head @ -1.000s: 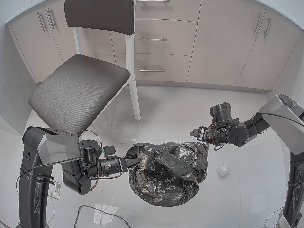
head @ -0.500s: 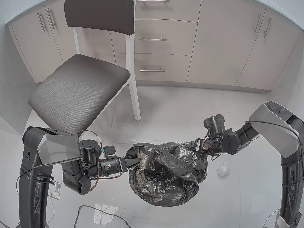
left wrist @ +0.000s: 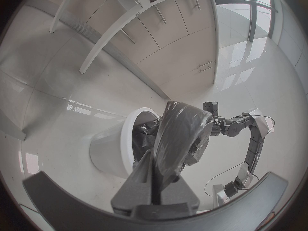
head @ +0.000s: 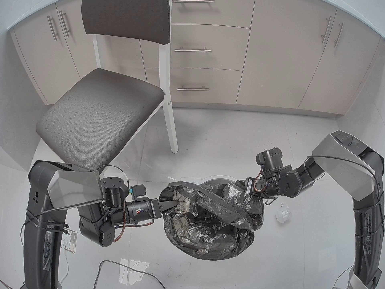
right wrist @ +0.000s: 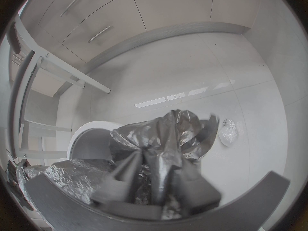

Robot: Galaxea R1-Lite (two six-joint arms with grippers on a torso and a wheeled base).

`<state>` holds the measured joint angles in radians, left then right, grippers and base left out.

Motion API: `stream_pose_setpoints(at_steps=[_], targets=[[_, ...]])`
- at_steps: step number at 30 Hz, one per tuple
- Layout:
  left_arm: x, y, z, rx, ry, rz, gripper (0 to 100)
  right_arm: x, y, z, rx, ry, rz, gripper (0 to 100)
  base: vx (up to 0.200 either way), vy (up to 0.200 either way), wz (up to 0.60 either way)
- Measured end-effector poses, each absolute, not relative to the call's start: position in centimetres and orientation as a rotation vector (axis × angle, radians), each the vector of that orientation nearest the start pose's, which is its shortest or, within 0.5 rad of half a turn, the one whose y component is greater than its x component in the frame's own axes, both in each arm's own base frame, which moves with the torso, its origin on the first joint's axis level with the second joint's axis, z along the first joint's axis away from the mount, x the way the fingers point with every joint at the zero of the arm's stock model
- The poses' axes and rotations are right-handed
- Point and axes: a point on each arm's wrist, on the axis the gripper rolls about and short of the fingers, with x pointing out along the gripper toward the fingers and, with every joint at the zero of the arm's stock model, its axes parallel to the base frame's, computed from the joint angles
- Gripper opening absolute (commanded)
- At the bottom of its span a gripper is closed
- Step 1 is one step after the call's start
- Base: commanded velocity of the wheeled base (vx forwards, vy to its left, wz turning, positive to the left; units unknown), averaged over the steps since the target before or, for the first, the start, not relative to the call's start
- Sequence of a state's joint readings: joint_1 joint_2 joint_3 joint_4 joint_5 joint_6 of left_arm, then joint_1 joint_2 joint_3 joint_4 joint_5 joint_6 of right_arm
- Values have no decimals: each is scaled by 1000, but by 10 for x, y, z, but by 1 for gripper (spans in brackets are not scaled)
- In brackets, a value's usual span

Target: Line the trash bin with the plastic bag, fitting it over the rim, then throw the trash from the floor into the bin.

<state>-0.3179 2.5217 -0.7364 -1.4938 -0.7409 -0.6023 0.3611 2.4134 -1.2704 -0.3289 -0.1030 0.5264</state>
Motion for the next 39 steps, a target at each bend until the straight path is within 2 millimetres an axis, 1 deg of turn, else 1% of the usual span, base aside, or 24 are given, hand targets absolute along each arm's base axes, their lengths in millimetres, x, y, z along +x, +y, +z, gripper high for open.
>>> stream_pose_setpoints(at_steps=[4,7,12,16,22,27,31,39], targets=[[350,-131,-40,-604,607,-931,0,407,152,2,317,825,29,0,0,0,0],[350,-131,-40,-604,607,-931,0,404,156,8,343,819,30,0,0,0,0],[350,-131,-40,-605,608,-931,0,398,169,19,355,806,61,0,0,0,0],[350,-131,-40,-604,607,-931,0,392,184,25,344,798,102,0,0,0,0],[350,-131,-40,-604,607,-931,0,389,201,32,332,782,146,0,0,0,0],[350,-131,-40,-604,607,-931,0,390,211,32,322,777,169,0,0,0,0],[350,-131,-40,-605,607,-931,0,394,223,26,312,782,189,0,0,0,0],[350,-131,-40,-604,606,-931,0,388,243,22,296,800,237,0,0,0,0]])
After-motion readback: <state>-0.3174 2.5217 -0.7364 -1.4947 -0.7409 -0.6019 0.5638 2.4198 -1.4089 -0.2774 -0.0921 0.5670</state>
